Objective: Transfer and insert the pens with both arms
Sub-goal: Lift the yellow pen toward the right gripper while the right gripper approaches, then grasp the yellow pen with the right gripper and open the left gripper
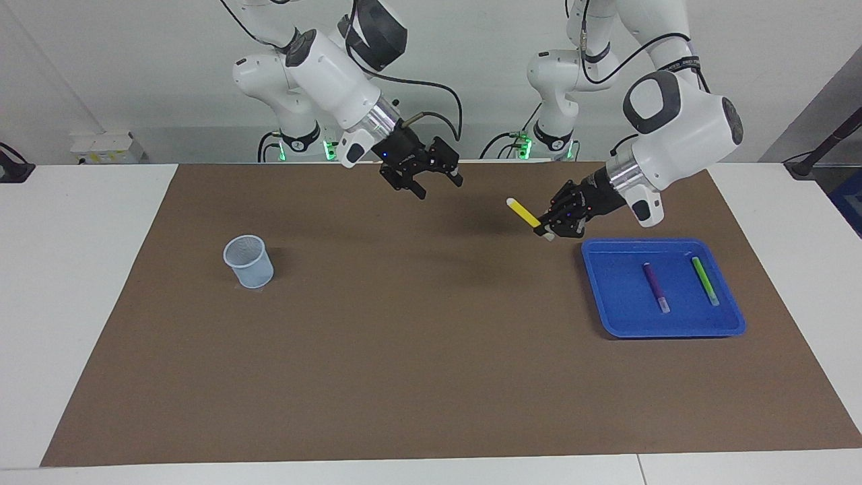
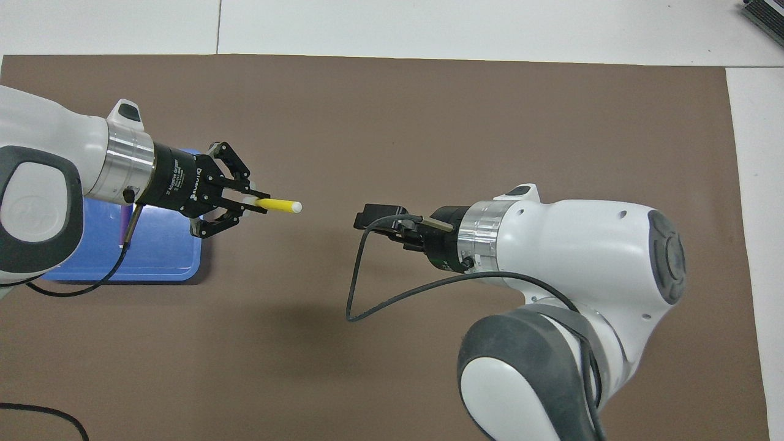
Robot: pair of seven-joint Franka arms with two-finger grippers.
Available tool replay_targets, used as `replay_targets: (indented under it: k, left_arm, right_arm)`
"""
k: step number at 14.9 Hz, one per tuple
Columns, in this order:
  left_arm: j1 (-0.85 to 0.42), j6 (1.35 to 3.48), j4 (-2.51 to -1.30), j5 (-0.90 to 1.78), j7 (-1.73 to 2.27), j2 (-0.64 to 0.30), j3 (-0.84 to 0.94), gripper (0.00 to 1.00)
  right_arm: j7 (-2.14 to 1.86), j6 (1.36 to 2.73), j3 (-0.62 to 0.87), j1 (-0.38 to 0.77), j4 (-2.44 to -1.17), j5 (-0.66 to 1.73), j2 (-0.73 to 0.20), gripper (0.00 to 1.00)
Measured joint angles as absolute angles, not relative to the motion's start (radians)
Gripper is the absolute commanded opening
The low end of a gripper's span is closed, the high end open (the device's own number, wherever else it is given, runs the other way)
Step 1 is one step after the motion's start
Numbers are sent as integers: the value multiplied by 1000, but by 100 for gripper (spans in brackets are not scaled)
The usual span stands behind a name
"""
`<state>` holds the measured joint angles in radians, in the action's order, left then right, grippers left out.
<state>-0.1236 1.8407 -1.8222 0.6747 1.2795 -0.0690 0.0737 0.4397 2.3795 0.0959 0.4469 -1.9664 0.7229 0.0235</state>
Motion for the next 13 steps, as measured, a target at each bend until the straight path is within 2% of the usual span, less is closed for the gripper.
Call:
replay_targets:
  k: [5, 11, 13]
  left_arm:
    - [-161, 1892, -1886, 676, 1381, 7, 75, 0]
    - [-171, 1902, -1901, 677, 1411, 27, 75, 0]
    - [-176, 1904, -1906, 677, 1415, 29, 75, 0]
  right_arm:
    - [571, 2584, 98, 588, -1909, 728, -67, 100]
    - [585, 2598, 95, 617, -1879, 728, -90, 79]
    - [585, 2598, 93, 613, -1860, 728, -97, 66]
